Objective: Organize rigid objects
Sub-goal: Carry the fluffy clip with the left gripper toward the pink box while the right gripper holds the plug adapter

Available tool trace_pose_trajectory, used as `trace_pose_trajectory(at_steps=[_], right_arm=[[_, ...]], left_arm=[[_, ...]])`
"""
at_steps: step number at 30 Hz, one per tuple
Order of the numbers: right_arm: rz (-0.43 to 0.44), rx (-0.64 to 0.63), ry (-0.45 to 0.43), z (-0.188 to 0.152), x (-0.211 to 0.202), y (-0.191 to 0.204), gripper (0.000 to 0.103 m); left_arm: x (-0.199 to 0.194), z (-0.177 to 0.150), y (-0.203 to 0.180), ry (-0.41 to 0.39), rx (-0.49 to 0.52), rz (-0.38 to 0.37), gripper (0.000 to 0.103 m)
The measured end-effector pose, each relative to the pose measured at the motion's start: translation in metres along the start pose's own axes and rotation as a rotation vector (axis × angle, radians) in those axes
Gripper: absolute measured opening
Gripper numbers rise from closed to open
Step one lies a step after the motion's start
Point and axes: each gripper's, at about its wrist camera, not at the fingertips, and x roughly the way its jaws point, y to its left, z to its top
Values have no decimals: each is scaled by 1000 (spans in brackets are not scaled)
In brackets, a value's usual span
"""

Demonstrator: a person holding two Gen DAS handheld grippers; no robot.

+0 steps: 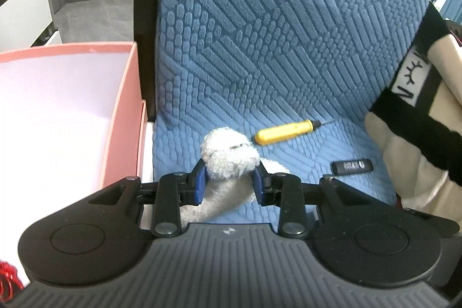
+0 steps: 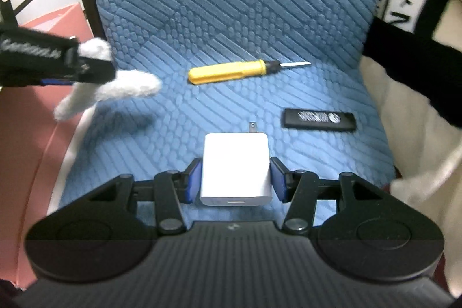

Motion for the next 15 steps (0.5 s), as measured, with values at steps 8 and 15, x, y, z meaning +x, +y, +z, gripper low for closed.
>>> trace_pose_trajectory(at_steps=[8,15], right_arm=[[8,98,10,-18,-28,-16,53],[-31,82,-19,-36,-59,-16,53]], left_arm=[[-22,-30,-10,10,-19,-20,37],[-49,-68,-20,26,-33,-54,37]])
